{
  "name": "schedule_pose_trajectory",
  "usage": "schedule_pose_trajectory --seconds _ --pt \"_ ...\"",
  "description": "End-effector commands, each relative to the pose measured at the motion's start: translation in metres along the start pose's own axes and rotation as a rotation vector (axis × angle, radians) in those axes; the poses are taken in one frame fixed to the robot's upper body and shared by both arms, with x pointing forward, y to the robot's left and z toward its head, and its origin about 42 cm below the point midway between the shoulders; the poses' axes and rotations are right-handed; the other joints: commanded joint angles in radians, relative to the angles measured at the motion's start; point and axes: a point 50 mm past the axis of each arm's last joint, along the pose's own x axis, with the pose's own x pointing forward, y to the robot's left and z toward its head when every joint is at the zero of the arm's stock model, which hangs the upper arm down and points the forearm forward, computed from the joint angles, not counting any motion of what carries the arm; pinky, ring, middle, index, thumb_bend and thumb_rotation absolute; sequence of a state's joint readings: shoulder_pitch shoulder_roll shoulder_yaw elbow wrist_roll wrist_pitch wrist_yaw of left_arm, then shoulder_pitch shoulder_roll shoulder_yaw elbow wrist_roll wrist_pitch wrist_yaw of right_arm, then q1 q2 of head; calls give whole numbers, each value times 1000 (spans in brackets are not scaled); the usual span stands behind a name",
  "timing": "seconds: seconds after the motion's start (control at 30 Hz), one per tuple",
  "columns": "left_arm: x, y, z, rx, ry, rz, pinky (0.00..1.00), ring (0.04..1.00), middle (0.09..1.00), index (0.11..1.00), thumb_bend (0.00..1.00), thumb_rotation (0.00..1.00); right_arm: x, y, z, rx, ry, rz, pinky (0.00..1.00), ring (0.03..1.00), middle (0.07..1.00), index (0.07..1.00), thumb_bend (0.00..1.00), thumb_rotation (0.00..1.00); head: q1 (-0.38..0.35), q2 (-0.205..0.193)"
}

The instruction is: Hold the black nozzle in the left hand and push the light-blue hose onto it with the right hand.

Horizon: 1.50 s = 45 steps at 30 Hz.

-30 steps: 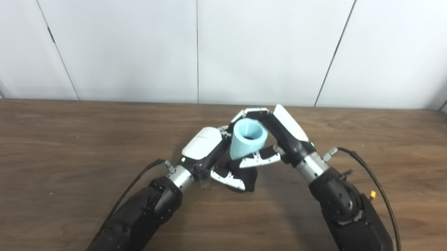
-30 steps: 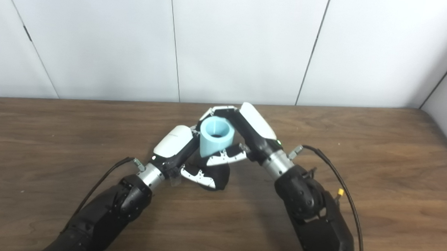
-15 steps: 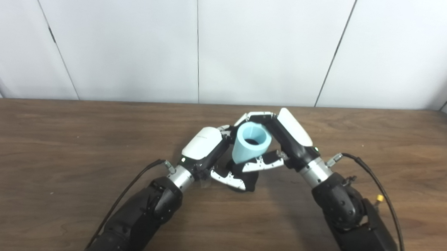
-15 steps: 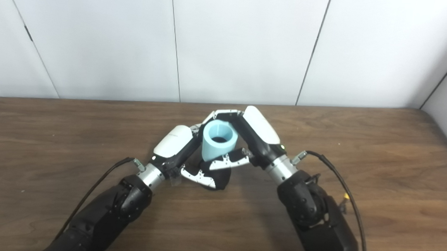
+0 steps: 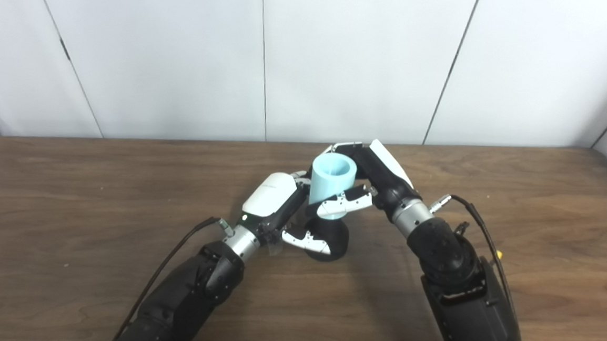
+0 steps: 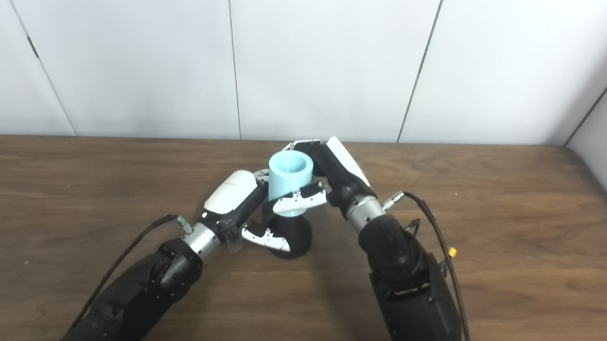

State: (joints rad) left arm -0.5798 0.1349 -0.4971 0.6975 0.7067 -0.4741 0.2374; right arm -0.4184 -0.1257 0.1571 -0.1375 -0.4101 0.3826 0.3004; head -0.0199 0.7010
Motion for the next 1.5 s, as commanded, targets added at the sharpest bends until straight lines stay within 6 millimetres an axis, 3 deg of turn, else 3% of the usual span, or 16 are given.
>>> schedule_pose_trajectory --seconds 0.0,0.1,0.33,0.73,0.83,1.17,1.47 --pt "-63 -60 -22 -35 172 -157 872 665 491 480 526 0 -5 9 -25 -3 164 60 347 432 513 509 500 0 0 1" --pt "-63 -60 -22 -25 174 -158 864 664 490 481 526 0 -7 8 -24 -40 145 74 349 434 514 501 501 0 2 2" --pt "-63 -59 -22 -33 180 -155 878 667 490 481 526 0 -17 6 -34 -200 -164 157 352 416 488 512 500 0 2 5" --pt "-63 -56 -25 -25 187 -157 888 669 484 486 526 0 -25 3 -47 -372 -428 172 348 426 499 519 499 0 2 9" --pt "-63 -56 -25 -24 187 -159 890 669 487 483 526 0 -25 7 -50 -333 -361 171 358 420 487 516 500 0 1 8" --pt "-62 -55 -25 -21 187 -161 888 671 484 485 526 0 -18 14 -43 -65 91 117 381 435 491 501 503 0 3 11" --pt "-62 -55 -24 -15 185 -163 887 673 490 481 526 0 -14 16 -39 -28 183 94 366 439 490 507 503 0 4 12"
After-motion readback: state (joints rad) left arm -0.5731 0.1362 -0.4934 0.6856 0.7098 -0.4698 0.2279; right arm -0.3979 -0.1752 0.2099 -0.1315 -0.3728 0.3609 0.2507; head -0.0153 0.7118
